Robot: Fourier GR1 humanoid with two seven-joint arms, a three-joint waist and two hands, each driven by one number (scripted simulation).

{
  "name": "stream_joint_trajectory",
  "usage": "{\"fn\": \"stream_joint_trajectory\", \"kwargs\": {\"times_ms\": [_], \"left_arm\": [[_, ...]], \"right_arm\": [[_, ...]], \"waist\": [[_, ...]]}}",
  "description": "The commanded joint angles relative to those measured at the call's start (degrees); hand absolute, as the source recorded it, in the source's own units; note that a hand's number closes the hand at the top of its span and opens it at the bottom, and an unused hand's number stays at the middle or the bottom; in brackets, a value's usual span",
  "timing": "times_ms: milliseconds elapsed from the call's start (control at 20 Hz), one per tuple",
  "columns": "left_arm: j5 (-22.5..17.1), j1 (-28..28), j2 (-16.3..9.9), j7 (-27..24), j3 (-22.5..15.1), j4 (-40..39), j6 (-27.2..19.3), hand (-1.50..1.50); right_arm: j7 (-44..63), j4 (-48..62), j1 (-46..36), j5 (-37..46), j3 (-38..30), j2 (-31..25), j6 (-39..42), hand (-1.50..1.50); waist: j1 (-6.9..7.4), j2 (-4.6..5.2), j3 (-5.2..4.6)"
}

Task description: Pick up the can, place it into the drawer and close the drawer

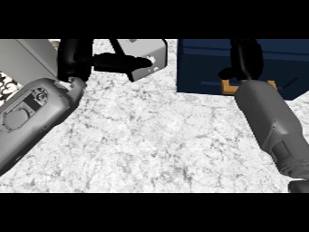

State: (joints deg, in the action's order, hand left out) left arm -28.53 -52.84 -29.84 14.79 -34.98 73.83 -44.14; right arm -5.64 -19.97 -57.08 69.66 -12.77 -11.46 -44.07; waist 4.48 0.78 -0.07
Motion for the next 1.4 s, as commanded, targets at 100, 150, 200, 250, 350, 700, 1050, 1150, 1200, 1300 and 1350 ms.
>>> {"fn": "stream_joint_trajectory", "kwargs": {"times_ms": [100, 150, 200, 250, 350, 700, 1050, 1150, 1200, 1300, 1350], "left_arm": [[0.3, 2.8, -1.1, 0.4, 0.8, 4.0, 0.4, -1.5], [-0.3, 3.8, -2.1, 0.1, 1.6, 4.0, 2.1, -1.5], [1.4, 3.0, -0.2, 0.2, -0.1, 3.3, 0.2, -1.5], [1.4, 4.2, -0.5, -0.3, 0.4, 3.2, 0.4, -1.5], [2.1, 6.9, -1.4, -2.4, 0.3, 4.1, 0.9, -1.5], [2.2, 9.1, -0.1, -2.6, 0.5, 6.5, -0.3, -1.5], [1.5, 9.6, -2.5, -1.8, 2.8, 7.0, 1.9, -1.5], [3.2, 11.9, -1.0, -3.4, 1.2, 7.6, -0.1, -1.5], [1.8, 11.5, -3.0, -2.6, 3.0, 7.7, 1.9, -1.5], [2.7, 13.5, -1.5, -4.2, 2.8, 7.6, 0.7, -1.5], [3.3, 13.4, -1.8, -3.7, 3.2, 6.6, 0.5, -1.5]], "right_arm": [[1.9, 5.4, -7.5, 0.0, -1.3, -0.3, 1.5, -1.5], [0.5, 5.4, -7.9, -0.6, -1.7, -1.0, 2.0, -1.5], [-0.4, 5.5, -7.9, -1.0, -2.1, -0.8, 1.1, -1.5], [-0.1, 6.1, -8.2, -0.8, -2.0, -0.6, 1.1, -1.5], [-3.4, 6.6, -8.5, -2.1, -2.8, -1.1, 3.5, -1.5], [-12.7, 3.5, -9.9, -13.5, -11.6, 2.1, 6.0, -1.5], [-18.6, 2.2, -11.3, -22.2, -18.7, 5.1, 10.0, -1.5], [-20.7, 1.4, -11.7, -26.1, -21.7, 5.1, 12.9, -1.5], [-20.9, 1.1, -11.7, -28.4, -23.6, 6.3, 13.6, -1.5], [-21.6, 1.0, -12.3, -30.1, -24.7, 6.7, 15.5, -1.5], [-21.7, 0.8, -12.3, -30.3, -24.4, 6.7, 16.8, -1.5]], "waist": [[1.72, 0.91, 0.19], [1.02, 0.82, 0.17], [1.25, 1.18, 0.25], [0.86, 1.03, 0.21], [1.06, 1.05, 0.2], [1.0, 0.83, 0.33], [-0.13, 0.49, 0.3], [-0.69, 0.2, 0.29], [-0.75, 0.08, 0.28], [-1.63, -0.08, 0.18], [-2.69, -0.38, 0.14]]}}
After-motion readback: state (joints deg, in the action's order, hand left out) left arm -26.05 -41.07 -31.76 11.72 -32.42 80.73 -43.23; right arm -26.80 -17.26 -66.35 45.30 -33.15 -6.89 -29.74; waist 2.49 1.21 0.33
